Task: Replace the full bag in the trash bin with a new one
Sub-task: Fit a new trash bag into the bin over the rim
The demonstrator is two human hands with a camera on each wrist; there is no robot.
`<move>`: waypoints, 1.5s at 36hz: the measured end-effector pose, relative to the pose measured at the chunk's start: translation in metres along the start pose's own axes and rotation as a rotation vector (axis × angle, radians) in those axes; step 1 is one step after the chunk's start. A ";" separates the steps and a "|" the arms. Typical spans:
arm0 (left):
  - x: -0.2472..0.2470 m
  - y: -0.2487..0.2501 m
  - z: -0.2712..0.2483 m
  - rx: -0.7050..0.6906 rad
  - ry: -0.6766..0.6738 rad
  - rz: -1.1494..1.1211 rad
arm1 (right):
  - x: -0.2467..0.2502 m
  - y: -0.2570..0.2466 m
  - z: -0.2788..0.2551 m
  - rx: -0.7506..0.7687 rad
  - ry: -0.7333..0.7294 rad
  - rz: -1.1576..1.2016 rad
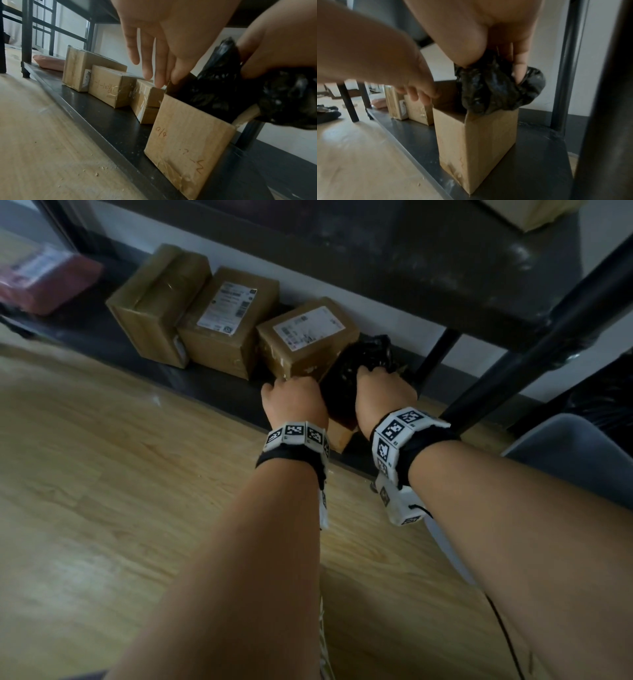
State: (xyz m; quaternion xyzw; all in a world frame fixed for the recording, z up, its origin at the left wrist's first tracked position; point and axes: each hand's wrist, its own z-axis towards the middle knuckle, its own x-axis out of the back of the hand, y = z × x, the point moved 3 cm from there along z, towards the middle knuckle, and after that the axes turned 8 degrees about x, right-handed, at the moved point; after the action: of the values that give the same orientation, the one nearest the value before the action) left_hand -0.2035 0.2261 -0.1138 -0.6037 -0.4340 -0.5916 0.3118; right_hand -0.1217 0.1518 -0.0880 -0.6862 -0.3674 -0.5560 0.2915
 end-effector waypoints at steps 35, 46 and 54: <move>0.079 -0.007 -0.124 0.019 -0.040 -0.252 | 0.062 0.023 -0.171 0.268 0.360 0.156; 0.106 0.051 -0.181 -0.174 0.019 -0.324 | 0.079 0.093 -0.234 0.173 0.443 0.199; 0.108 0.118 -0.211 -0.309 0.017 -0.382 | 0.085 0.147 -0.267 0.079 0.501 0.160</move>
State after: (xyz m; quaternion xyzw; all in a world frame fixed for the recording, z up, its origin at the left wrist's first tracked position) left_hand -0.1998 0.0042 0.0307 -0.5462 -0.4421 -0.7042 0.1018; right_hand -0.1370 -0.1310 0.0528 -0.5422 -0.2498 -0.6690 0.4429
